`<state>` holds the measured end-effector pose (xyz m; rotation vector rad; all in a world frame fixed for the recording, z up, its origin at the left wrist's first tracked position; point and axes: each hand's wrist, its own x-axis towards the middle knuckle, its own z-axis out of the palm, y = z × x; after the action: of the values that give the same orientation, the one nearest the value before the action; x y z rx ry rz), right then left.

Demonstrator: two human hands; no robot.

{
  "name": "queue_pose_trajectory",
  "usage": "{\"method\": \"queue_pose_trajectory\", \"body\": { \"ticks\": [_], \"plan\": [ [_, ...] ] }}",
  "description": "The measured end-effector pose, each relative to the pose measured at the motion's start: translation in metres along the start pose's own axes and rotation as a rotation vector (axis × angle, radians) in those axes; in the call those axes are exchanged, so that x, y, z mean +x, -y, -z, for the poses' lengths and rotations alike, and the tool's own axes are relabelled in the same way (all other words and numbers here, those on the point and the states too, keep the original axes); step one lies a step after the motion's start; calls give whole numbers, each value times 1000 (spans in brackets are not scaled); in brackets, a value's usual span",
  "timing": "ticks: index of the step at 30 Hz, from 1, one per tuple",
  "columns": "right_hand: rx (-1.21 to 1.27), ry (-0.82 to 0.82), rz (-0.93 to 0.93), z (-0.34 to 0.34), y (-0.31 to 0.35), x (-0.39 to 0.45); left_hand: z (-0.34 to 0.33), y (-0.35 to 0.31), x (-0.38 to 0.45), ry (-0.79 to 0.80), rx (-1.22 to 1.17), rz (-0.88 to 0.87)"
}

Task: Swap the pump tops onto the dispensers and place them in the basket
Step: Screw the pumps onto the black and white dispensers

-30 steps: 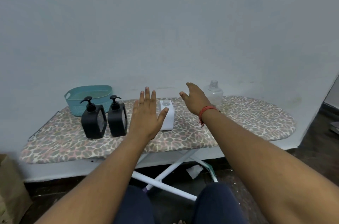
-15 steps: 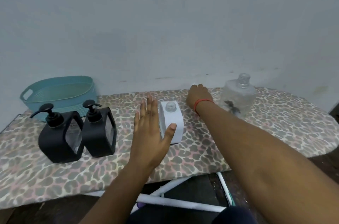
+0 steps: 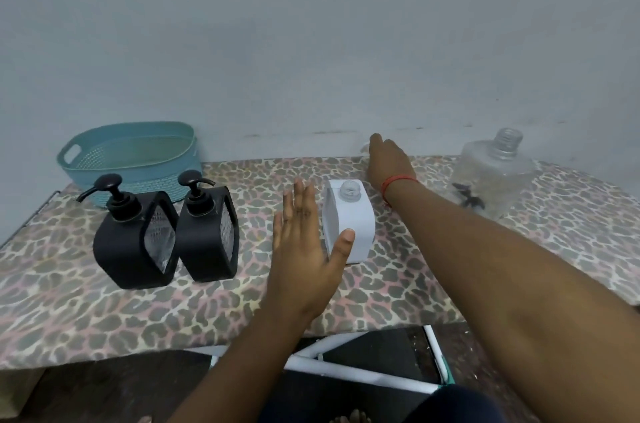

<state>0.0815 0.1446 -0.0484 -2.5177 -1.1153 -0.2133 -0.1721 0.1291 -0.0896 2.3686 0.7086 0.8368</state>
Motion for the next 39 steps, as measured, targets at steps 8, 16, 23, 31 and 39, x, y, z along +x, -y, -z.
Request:
{"method": "queue_pose_trajectory", "body": {
  "ticks": [8, 16, 23, 31, 39],
  "plan": [
    [583, -129, 16, 79, 35, -42, 25, -26, -18, 24, 78, 52],
    [1134, -163, -26, 135, 52, -88, 52, -59, -23, 73, 209, 63],
    [1220, -190, 53, 147, 58, -109, 57, -68, -19, 95, 316, 52],
    [977, -135, 116, 113, 53, -122, 40, -58, 1, 126, 335, 57],
    [875, 2, 128, 72, 36, -134, 12, -49, 27, 120, 302, 95]
  ]
}}
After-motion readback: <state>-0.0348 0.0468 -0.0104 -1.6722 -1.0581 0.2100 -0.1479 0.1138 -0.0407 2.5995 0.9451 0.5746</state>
